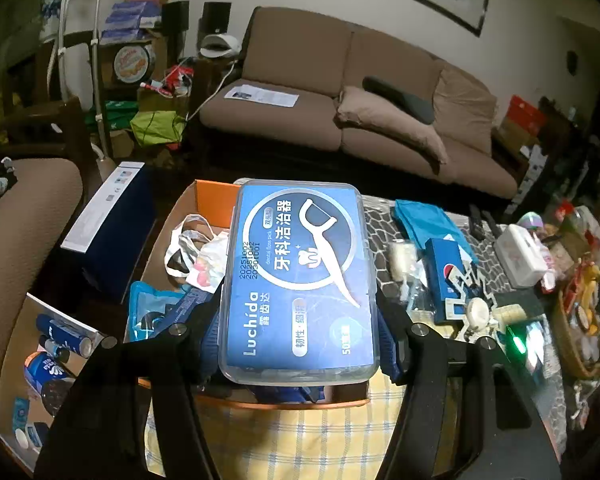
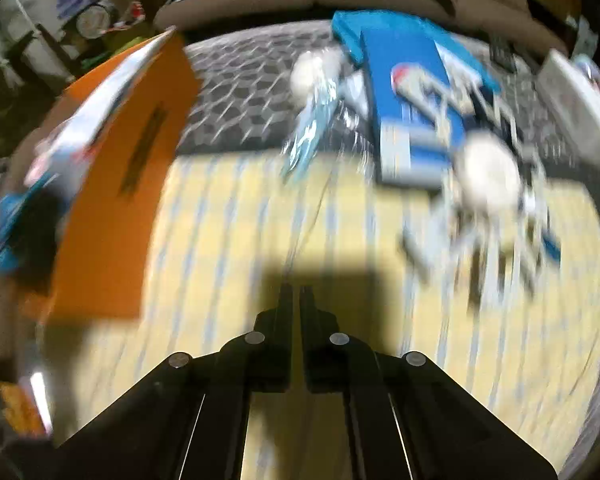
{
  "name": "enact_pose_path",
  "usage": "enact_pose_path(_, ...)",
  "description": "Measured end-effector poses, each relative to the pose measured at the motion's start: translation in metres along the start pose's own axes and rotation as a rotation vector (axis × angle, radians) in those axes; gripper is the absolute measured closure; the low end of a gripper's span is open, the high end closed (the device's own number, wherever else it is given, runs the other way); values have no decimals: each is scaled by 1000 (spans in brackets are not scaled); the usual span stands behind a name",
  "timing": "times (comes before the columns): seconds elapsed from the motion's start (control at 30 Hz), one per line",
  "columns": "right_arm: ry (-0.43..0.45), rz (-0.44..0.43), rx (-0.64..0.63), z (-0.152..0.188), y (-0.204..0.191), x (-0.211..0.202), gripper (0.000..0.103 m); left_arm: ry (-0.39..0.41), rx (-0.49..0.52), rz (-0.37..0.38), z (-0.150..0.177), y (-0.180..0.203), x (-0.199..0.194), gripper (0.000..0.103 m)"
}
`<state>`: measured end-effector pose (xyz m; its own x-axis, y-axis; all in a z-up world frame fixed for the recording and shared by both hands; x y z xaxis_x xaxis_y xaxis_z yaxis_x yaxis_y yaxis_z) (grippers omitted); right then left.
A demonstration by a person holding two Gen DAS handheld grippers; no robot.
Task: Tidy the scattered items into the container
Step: 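Carry the floss box toward the orange box while the right tool grasps the clear cotton bag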
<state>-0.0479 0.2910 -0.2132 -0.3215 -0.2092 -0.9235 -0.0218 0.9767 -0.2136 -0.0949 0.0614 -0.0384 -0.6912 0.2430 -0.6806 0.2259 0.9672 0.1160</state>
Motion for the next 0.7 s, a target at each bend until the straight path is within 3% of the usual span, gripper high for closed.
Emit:
enact_pose_path(0.17,-39,-44,-12,63,-1,-34,100,-13,-15,3,1,-3,2,44)
enact_pose_path(0.27,-13,16,-21,73,7,-45,96,-24,-31,7,2,-6,4,44)
enact_pose_path(0.4,-8,10,27,71,16,-51,96,-30,-44,11,3,-10,5,44)
enact_pose_path(0.6,9,22,-13,58,8,-51,95,-41,-58,8,4,-15,6,44)
enact_pose_path(0.7,41,40,-27,38,4,-53,75,-50,-57,14,5,-15,7,44)
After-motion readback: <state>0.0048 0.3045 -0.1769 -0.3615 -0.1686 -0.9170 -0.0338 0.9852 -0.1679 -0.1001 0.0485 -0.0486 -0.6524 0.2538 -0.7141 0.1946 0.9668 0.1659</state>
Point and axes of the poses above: each gripper's, at about its wrist camera, not at the fingertips, and x roughly the way its jaws point, y to its right, z to its underside, the point moved 9 cm from there along x, roughly the way its jaws point, and after that the axes turned 7 degrees about x, right-handed, at the moved point
